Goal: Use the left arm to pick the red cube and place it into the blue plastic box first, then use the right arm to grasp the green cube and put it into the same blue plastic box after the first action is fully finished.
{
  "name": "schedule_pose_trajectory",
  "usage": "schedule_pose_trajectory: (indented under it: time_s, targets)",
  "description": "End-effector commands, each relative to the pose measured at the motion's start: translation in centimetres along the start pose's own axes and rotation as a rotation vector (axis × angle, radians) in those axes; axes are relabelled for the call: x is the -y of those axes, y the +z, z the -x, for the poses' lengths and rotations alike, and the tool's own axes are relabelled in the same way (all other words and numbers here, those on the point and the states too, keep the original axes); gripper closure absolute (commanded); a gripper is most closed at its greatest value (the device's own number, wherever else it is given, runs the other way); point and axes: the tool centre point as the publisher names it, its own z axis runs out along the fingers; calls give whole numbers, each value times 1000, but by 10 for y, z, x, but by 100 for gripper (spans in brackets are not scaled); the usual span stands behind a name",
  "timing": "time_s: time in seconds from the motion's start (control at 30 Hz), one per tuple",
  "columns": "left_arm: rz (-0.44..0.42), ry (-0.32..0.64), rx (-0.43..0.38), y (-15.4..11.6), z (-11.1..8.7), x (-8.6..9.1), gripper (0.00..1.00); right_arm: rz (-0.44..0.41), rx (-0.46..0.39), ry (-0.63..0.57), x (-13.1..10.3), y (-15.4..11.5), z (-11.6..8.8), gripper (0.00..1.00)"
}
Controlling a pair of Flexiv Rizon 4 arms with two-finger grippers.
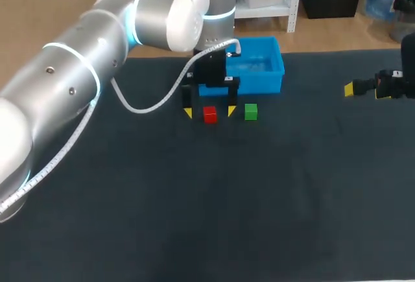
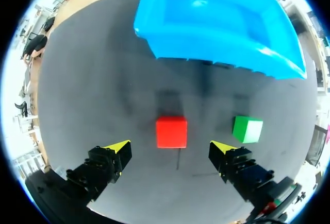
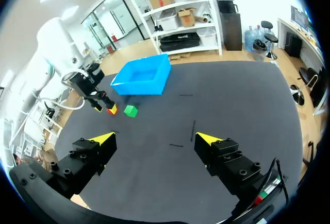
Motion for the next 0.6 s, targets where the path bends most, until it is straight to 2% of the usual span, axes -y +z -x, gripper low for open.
schedule_pose_trajectory:
  time_s: [0.03, 0.6]
  targets:
    - [2, -20, -18, 6, 4, 3, 0, 1, -1, -1, 0, 0, 0, 0]
    - [-2, -59, -15, 18, 5, 4, 0, 1, -1, -1, 0, 0, 0, 0]
